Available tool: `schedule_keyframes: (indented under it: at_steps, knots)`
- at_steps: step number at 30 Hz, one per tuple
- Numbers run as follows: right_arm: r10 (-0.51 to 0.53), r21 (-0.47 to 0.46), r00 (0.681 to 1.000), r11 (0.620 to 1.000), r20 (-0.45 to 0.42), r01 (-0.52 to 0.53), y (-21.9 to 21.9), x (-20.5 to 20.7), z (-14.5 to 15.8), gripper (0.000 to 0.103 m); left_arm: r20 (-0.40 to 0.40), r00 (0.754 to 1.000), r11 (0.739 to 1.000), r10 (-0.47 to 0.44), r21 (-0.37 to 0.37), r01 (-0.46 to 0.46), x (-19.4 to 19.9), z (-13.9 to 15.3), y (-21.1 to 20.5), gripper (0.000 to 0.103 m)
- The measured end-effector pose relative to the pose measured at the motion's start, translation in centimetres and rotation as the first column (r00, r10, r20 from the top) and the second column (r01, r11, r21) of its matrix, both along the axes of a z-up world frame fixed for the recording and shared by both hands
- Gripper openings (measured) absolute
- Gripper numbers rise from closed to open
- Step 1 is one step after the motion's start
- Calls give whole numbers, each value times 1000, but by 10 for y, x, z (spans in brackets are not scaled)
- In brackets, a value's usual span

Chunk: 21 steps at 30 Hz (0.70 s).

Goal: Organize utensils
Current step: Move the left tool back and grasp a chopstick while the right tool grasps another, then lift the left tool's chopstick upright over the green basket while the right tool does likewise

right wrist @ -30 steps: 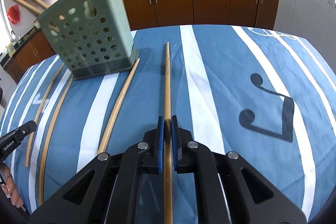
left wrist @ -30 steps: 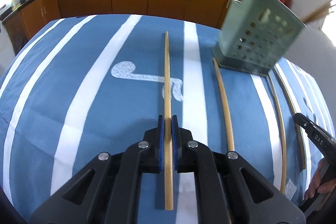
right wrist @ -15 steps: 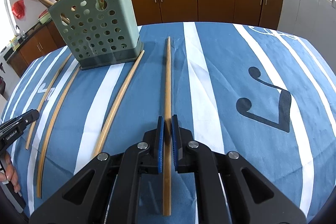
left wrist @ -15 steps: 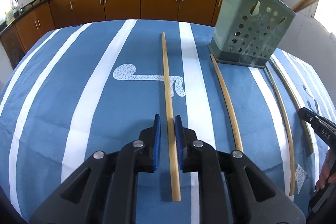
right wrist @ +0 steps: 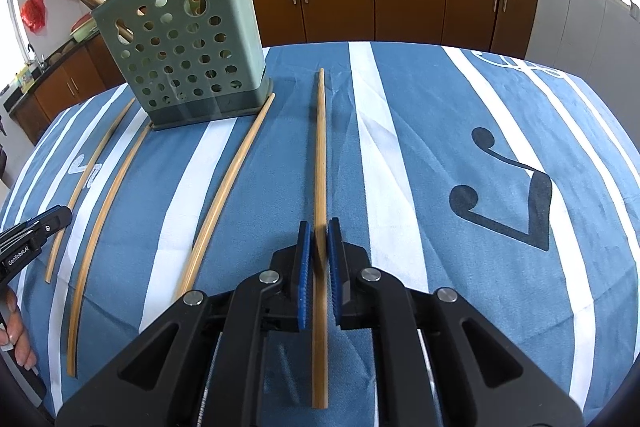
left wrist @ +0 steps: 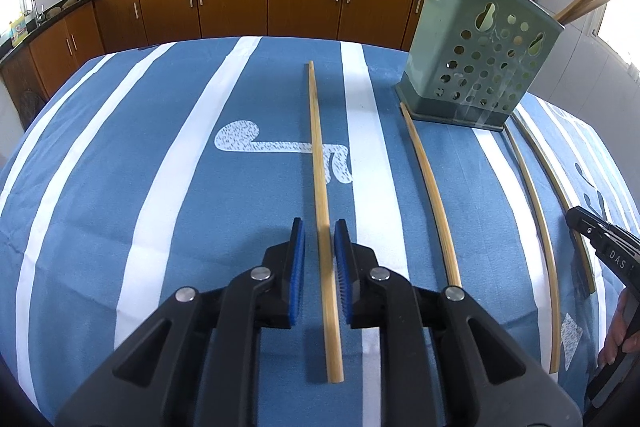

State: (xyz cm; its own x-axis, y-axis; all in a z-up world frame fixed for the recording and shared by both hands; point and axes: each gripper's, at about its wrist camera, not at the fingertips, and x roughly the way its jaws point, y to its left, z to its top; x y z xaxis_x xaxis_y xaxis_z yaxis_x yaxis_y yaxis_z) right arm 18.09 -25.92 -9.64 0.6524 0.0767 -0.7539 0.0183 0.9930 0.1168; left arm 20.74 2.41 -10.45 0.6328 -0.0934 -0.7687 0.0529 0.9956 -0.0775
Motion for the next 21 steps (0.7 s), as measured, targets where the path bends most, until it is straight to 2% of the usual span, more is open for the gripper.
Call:
schedule_keyframes:
  at_steps: [5, 12, 21]
  knots:
    - [2, -2, 1000, 1000, 0, -2, 0, 0, 0, 11, 0, 1000, 1000, 0, -1, 0, 0, 0, 0, 18]
    - [30, -28, 1000, 999, 1, -30, 6, 0, 0, 23, -2, 1000, 1000, -9, 1, 9, 0, 0, -2, 21]
    - [30, -34, 1000, 999, 1, -30, 9, 0, 1, 24, -1, 1000, 1000, -11, 4, 11, -1, 0, -2, 22]
